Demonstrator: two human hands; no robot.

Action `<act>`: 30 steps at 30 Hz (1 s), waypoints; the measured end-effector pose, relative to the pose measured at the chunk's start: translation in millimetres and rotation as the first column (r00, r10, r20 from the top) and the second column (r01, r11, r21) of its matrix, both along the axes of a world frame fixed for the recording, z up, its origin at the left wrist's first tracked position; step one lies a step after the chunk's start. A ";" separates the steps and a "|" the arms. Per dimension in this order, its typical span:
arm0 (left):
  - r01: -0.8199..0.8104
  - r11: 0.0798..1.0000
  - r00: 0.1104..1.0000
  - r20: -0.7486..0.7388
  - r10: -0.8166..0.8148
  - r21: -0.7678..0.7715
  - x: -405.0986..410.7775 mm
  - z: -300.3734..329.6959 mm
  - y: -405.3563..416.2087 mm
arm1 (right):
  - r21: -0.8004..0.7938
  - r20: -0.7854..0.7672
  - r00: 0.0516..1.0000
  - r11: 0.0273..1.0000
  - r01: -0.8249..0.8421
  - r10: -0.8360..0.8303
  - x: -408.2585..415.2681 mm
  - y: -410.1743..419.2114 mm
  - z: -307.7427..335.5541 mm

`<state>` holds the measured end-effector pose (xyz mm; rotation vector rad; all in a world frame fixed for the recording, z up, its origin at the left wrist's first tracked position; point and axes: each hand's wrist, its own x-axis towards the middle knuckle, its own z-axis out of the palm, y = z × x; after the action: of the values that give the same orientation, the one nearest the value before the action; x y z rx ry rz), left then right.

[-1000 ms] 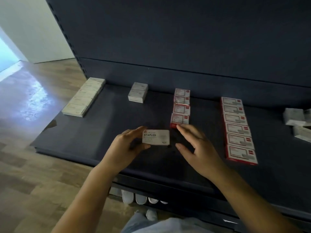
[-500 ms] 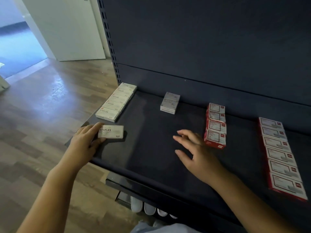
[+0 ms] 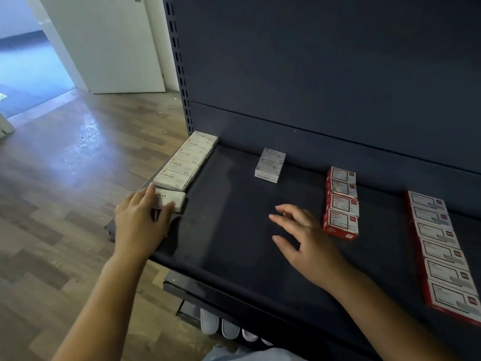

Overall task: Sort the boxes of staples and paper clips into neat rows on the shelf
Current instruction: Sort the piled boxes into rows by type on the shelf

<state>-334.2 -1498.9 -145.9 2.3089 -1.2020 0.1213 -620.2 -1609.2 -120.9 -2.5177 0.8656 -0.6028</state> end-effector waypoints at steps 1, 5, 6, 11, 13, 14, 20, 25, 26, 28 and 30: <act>-0.020 0.999 1.000 0.010 0.019 0.035 -5.8 -0.5 -3.1 | 0.001 -0.002 1.000 1.000 -0.004 0.004 0.6 0.3 -0.6; -0.081 0.989 0.997 -0.007 0.083 0.123 -15.8 -1.0 -15.9 | -0.014 0.004 1.000 1.000 -0.009 0.009 4.3 1.6 -2.2; -0.082 0.991 0.996 -0.016 0.084 0.109 -15.2 -1.1 -18.2 | -0.025 0.008 1.000 1.000 -0.010 0.011 5.1 1.7 -2.4; -0.050 0.998 0.993 -0.108 0.052 0.029 -11.8 2.9 -24.2 | -0.026 0.011 1.000 1.000 0.000 0.000 6.1 2.6 -4.0; -0.042 0.998 0.992 -0.117 0.047 0.045 -8.0 3.0 -26.3 | -0.012 0.010 1.000 1.000 0.008 -0.008 5.9 3.4 -4.7; -0.037 0.998 0.992 -0.120 0.043 0.049 -5.6 3.0 -27.7 | -0.012 0.011 1.000 1.000 0.009 -0.009 5.9 3.6 -5.3; -0.039 0.998 0.983 -0.175 0.048 0.054 0.3 3.4 -33.4 | 0.006 0.011 1.000 1.000 0.012 -0.012 4.3 4.3 -5.4; -0.069 0.997 0.982 -0.176 0.075 0.041 -2.5 2.8 -34.5 | 0.023 0.008 1.000 0.999 0.023 -0.024 -0.5 3.9 -4.5; -0.078 0.996 0.981 -0.177 0.084 0.043 -3.2 3.0 -34.8 | 0.023 0.007 1.000 0.999 0.026 -0.026 -1.3 4.1 -4.3; -0.089 0.995 0.980 -0.176 0.095 0.042 -4.0 3.9 -35.2 | 0.024 0.007 1.000 0.999 0.029 -0.029 -3.2 4.7 -4.2; -0.092 0.995 0.980 -0.172 0.098 0.041 -4.0 5.1 -35.4 | 0.030 0.003 1.000 0.999 0.027 -0.027 -5.1 5.0 -4.4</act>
<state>-338.2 -1534.3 -140.7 2.3513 -1.0141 -0.0650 -625.3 -1604.3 -125.3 -2.4811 0.9028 -0.5980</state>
